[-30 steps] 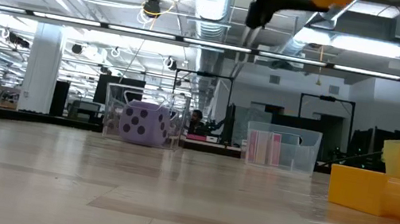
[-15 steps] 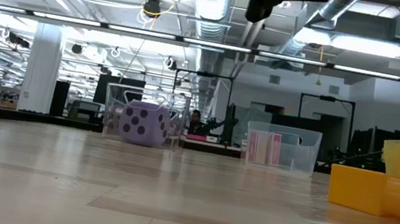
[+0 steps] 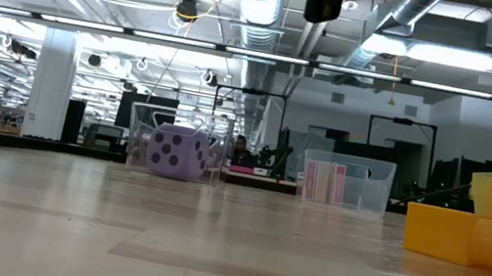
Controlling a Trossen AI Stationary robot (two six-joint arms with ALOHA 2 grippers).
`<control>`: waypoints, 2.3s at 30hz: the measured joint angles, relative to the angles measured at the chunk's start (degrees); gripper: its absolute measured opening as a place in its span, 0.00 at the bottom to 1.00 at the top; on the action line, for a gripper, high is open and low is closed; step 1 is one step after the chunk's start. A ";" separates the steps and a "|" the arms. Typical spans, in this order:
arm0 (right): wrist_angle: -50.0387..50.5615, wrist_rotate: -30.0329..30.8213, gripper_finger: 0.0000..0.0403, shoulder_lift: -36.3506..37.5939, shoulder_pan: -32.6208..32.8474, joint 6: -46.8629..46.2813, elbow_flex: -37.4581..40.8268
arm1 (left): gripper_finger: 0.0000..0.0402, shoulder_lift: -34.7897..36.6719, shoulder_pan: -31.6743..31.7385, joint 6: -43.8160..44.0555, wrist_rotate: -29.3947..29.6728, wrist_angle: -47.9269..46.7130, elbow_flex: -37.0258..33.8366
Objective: Pick & Place Toys
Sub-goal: Put the top yellow game piece into the bin
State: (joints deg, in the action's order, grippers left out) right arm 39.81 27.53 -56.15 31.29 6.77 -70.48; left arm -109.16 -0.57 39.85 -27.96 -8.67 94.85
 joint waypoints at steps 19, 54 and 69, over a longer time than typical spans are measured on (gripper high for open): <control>1.30 -4.04 0.64 -5.98 -2.71 5.30 -3.40 | 0.67 0.26 1.41 7.07 -4.90 17.08 0.00; 9.52 -6.26 0.32 -4.07 -2.45 -11.47 -3.36 | 0.83 0.42 5.75 -5.18 -5.23 10.71 0.09; 37.29 -9.53 0.32 -3.07 2.28 -47.20 -3.38 | 0.80 13.55 11.66 -19.96 -0.61 2.93 -0.01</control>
State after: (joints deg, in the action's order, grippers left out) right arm 77.09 18.00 -59.22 33.57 -40.42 -73.87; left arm -95.62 11.09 19.89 -28.57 -5.75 94.84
